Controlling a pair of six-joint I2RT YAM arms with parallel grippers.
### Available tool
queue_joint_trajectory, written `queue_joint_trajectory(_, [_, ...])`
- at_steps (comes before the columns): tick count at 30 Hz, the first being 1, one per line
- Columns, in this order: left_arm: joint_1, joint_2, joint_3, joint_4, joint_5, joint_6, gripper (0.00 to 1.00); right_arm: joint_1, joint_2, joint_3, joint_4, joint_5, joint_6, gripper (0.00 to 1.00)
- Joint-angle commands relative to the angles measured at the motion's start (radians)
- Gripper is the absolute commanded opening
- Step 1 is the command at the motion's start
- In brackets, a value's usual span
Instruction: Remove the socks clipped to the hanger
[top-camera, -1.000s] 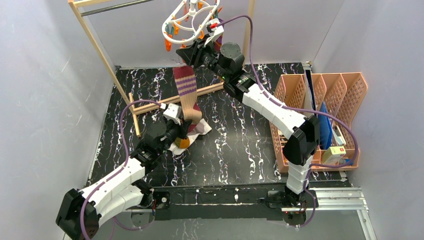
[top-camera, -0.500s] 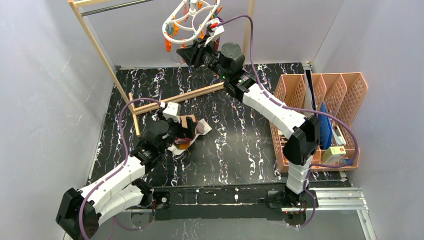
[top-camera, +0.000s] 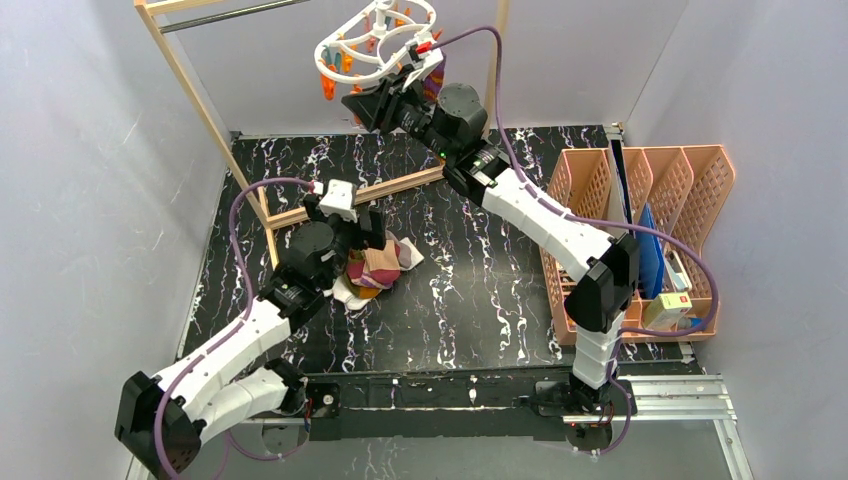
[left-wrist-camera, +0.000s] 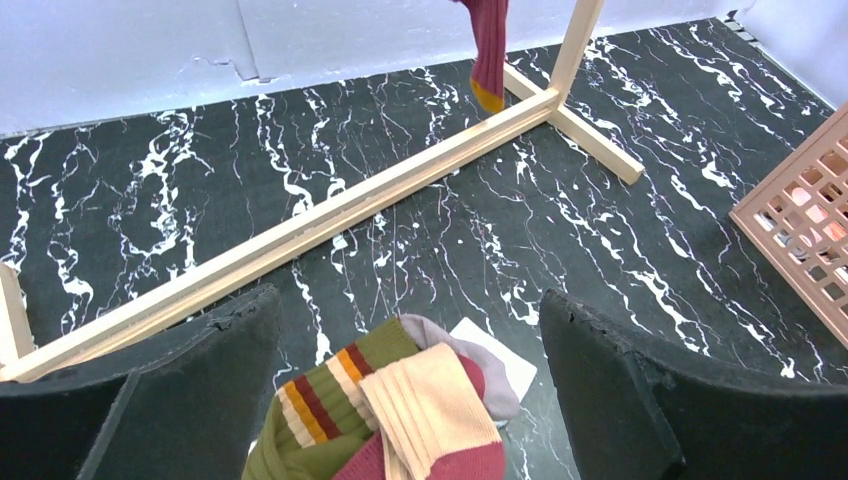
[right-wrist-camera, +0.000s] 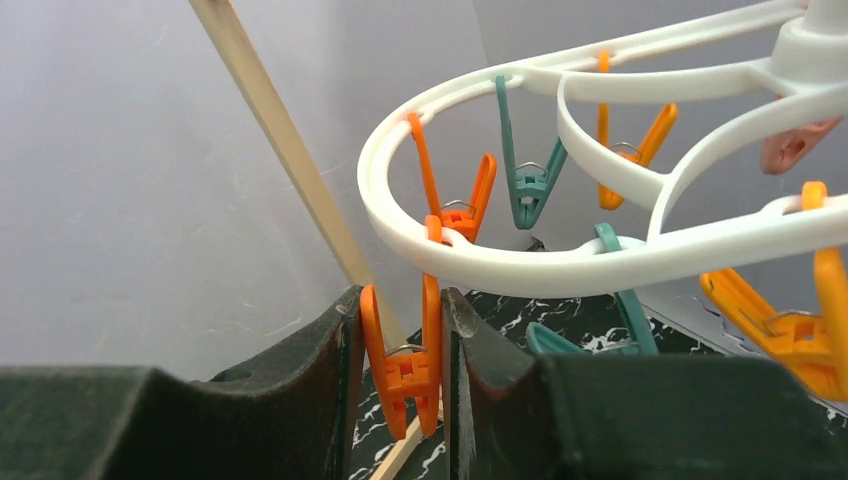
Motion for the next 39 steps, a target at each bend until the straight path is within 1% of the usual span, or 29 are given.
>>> queue_joint_trajectory(1, [-0.003, 0.053, 0.033, 0.051, -0.014, 0.032, 0.98, 0.048, -0.021, 0.069, 0.013, 0.005, -0.022, 0.03])
queue_joint_trajectory(13, [-0.007, 0.198, -0.003, 0.230, -0.030, 0.020, 0.98, 0.116, 0.086, 0.213, -0.037, 0.033, -0.034, 0.03])
queue_joint_trajectory(19, [-0.015, 0.359, 0.023, 0.384, -0.024, 0.018, 0.98, 0.126, 0.165, 0.307, -0.068, 0.037, -0.021, 0.03])
queue_joint_trajectory(23, [-0.023, 0.518, 0.089, 0.500, -0.060, 0.041, 0.98, 0.129, 0.192, 0.343, -0.076, 0.039, -0.020, 0.03])
queue_joint_trajectory(30, [-0.014, 0.772, 0.232, 0.628, -0.155, 0.061, 0.98, 0.129, 0.223, 0.391, -0.079, 0.046, -0.019, 0.03])
queue_joint_trajectory(34, [0.020, 0.851, 0.282, 0.678, -0.208, 0.040, 0.98, 0.130, 0.237, 0.400, -0.079, 0.048, -0.017, 0.03])
queue_joint_trajectory(39, [0.068, 0.934, 0.336, 0.730, -0.214, 0.019, 0.98, 0.129, 0.236, 0.390, -0.078, 0.047, -0.020, 0.03])
